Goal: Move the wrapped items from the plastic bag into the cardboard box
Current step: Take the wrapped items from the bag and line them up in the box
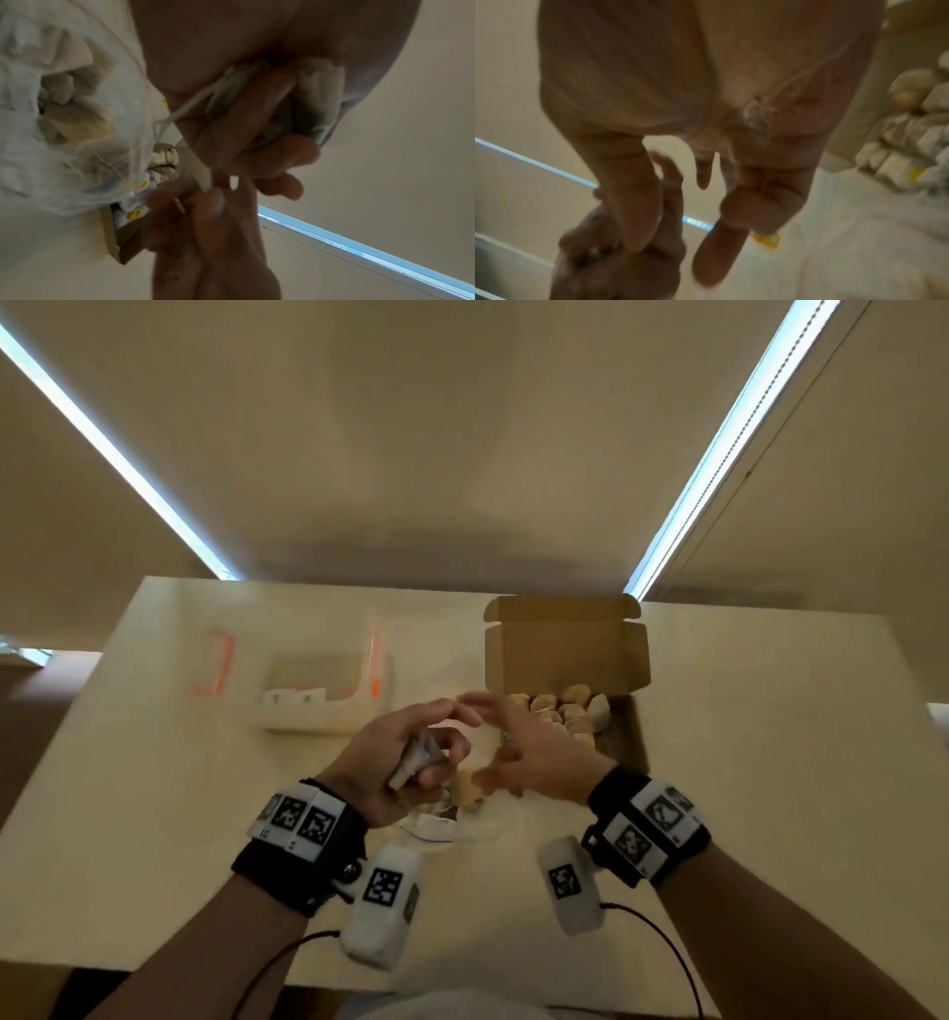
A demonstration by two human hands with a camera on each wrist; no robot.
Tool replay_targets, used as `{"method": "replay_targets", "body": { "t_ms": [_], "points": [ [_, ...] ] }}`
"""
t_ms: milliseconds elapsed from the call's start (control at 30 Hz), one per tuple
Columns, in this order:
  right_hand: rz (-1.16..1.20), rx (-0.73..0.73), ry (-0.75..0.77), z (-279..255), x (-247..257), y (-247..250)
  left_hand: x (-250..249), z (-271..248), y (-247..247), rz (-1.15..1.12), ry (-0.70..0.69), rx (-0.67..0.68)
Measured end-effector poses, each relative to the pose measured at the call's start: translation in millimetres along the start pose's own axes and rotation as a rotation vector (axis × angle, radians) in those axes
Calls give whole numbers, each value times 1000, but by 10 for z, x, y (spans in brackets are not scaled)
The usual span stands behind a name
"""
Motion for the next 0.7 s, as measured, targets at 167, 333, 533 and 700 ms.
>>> {"method": "replay_targets", "body": {
  "t_ms": [167,333,533,700],
  "points": [
    [53,15,66,28,301,-192,-105,-123,-162,15,57,163],
    [-92,-233,-19,-177,246,126,-165,-137,109,225,29,12],
    [-69,-341,54,-305,512,313,-19,-100,296,117,116,-59],
    [18,-385,126,-381,729,353,146,-20,381,-23,101,-61]
  ]
}}
Point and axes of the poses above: each hand's wrist, its own z-axis towards the middle knuckle, its own y-axis out of the back of the hand, x = y × z, the point moved 4 cm from there along z, towards the middle knuckle, and after that the axes turned 14 degrees about -z, right-handed, at the moved point
